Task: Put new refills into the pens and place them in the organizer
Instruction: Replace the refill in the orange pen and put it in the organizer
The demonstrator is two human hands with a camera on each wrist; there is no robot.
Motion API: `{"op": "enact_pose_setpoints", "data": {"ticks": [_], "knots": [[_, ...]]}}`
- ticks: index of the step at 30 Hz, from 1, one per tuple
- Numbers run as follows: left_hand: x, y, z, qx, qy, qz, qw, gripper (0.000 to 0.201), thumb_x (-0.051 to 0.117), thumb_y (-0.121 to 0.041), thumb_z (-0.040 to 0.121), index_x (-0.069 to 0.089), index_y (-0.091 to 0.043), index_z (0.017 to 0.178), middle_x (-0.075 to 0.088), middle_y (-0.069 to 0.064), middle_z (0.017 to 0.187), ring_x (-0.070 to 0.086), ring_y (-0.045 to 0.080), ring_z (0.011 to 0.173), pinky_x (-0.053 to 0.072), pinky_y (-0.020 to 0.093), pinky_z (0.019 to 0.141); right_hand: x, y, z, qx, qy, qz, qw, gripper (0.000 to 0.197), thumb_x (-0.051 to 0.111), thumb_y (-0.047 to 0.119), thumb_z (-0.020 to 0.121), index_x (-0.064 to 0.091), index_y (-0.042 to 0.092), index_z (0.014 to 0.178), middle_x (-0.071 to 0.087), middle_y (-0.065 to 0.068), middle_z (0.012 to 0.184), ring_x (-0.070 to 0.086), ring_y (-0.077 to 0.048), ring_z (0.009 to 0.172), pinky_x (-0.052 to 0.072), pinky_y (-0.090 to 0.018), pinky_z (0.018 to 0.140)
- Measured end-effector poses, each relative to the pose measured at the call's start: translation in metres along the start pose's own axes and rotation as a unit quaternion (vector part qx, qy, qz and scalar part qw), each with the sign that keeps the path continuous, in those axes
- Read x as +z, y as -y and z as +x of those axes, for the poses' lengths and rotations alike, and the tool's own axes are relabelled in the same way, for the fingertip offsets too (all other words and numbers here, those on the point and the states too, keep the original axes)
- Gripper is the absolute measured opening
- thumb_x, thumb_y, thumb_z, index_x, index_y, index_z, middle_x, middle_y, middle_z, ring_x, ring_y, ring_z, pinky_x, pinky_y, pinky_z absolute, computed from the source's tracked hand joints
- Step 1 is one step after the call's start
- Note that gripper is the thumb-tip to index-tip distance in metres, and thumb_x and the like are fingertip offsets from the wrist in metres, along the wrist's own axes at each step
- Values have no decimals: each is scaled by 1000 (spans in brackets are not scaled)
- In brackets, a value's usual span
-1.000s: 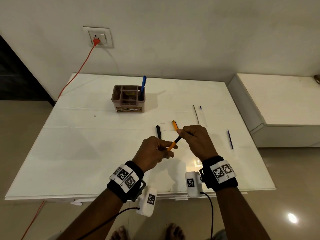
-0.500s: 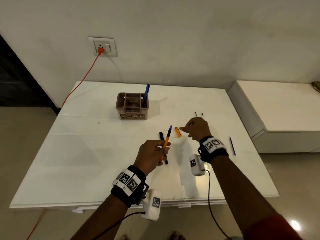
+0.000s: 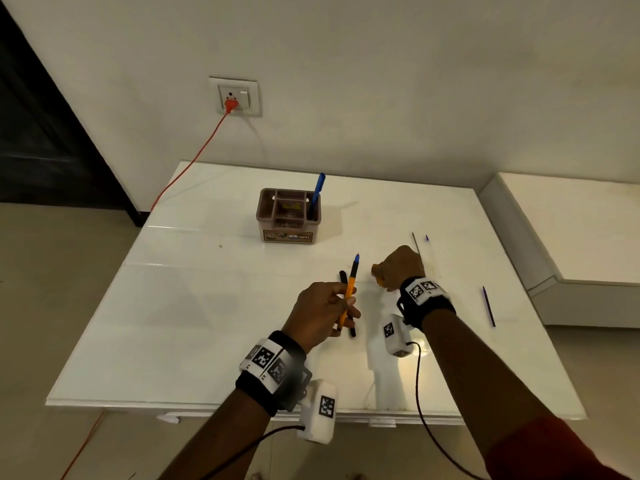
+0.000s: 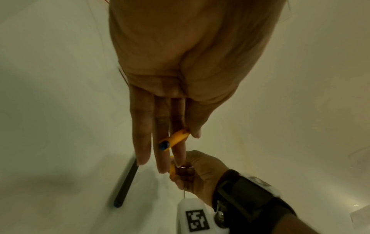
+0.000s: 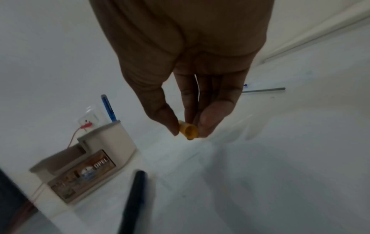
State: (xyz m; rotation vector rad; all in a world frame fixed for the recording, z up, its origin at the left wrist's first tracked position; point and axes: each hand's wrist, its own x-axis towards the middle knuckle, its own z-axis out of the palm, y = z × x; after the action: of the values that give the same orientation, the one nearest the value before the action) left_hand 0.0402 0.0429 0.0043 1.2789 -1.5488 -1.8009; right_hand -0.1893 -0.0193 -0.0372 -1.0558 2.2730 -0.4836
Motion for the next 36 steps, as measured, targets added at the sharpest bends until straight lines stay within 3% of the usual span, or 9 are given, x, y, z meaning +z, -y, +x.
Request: {"op": "enact_pose_setpoints", "data": {"ticks": [2, 5, 10, 15, 21, 28, 32, 36], "knots": [[3, 0, -2, 0, 9, 7, 1000, 18, 60, -23, 101, 70, -13, 112, 80, 11, 94, 77, 32, 89, 60, 38, 72, -10, 1, -31, -13, 7, 124, 992, 26, 77, 21, 85, 71, -4, 81, 76, -15, 81, 73, -32, 78, 64, -39, 75], [8, 0, -4, -9, 31, 30, 999, 18, 59, -22, 100, 70, -9, 107, 80, 11, 94, 77, 32, 90, 62, 41, 74, -17, -13, -87, -20, 2, 331, 944, 10, 71, 2, 87, 74, -7, 87, 76, -21, 76, 72, -37, 70, 61, -37, 61], [13, 5, -8, -28, 54, 62, 996, 18, 59, -21, 101, 72, -9, 106, 79, 11, 95, 77, 31, 91, 62, 37, 73, -29, -21, -131, -88, -26, 433, 897, 24, 68, -11, 81, 69, -3, 104, 76, -27, 85, 75, -37, 75, 63, -41, 67], [12, 7, -7, -35, 49, 75, 995, 16, 60, -21, 100, 73, -13, 104, 79, 11, 94, 77, 30, 90, 61, 34, 71, -36, -8, -127, -149, -97, 461, 869, 27, 71, -9, 85, 67, 1, 110, 77, -22, 87, 78, -34, 79, 64, -43, 68], [16, 9, -6, -29, 48, 98, 994, 15, 62, -24, 99, 74, -15, 104, 80, 6, 93, 77, 27, 89, 59, 28, 68, -34, -8, -124, -159, -95, 464, 867, 28, 75, -4, 86, 65, 0, 112, 77, -20, 90, 78, -30, 79, 64, -37, 66], [20, 8, -2, -17, 44, 116, 992, 16, 61, -25, 100, 74, -16, 106, 80, 6, 93, 77, 25, 88, 58, 27, 68, -29, -9, -121, -151, -72, 442, 881, 29, 78, -4, 83, 66, 1, 109, 78, -20, 87, 78, -31, 77, 64, -39, 64], [18, 10, 0, -4, 33, 114, 993, 19, 59, -24, 101, 74, -15, 107, 80, 6, 91, 77, 25, 86, 63, 35, 73, -21, -7, -120, -172, -37, 377, 909, 21, 79, 1, 83, 67, 0, 100, 78, -16, 77, 78, -28, 71, 64, -38, 60], [17, 11, 1, -1, 33, 108, 994, 19, 57, -22, 102, 74, -13, 106, 80, 7, 90, 78, 25, 85, 63, 39, 74, -15, -6, -118, -185, -46, 355, 915, 16, 76, 5, 88, 64, -1, 97, 77, -15, 75, 78, -27, 69, 63, -38, 57]]}}
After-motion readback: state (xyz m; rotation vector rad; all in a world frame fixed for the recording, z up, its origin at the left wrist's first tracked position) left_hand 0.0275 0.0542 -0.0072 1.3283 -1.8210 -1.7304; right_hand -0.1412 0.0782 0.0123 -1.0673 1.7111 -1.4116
